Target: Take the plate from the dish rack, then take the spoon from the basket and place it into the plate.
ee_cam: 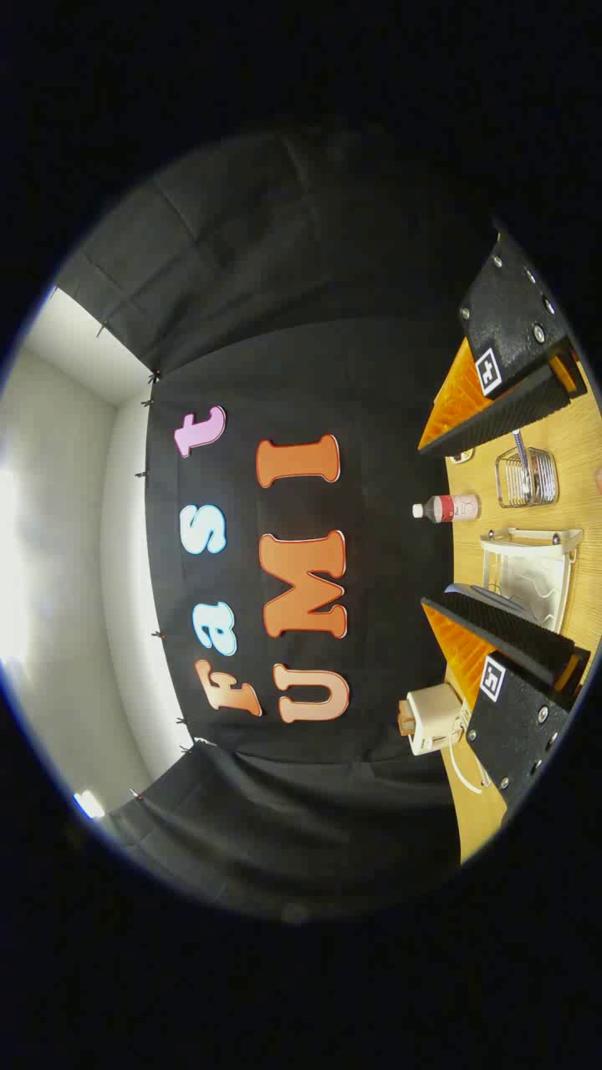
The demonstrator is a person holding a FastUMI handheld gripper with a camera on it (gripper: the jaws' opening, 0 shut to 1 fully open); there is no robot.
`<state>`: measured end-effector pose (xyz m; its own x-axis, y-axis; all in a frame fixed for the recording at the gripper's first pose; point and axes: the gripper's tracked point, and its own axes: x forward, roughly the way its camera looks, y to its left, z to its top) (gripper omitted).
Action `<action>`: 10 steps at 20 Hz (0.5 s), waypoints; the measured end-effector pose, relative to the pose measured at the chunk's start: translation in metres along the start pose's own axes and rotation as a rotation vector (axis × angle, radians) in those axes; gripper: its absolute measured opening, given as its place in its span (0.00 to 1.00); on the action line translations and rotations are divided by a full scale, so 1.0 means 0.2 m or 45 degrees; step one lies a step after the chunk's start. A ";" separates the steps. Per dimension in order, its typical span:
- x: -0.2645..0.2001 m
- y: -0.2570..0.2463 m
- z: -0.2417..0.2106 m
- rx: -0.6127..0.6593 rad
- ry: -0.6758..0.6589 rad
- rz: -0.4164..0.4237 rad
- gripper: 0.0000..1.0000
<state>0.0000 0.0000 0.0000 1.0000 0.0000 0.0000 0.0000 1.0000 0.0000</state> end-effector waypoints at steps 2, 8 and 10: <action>0.01 0.04 0.00 -0.019 0.008 0.017 0.97; 0.07 0.16 0.06 -0.039 0.019 0.077 0.97; 0.09 0.20 0.09 -0.033 0.030 0.097 0.97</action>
<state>0.0184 0.0394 0.0176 0.9968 0.0759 -0.0242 -0.0765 0.9968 -0.0248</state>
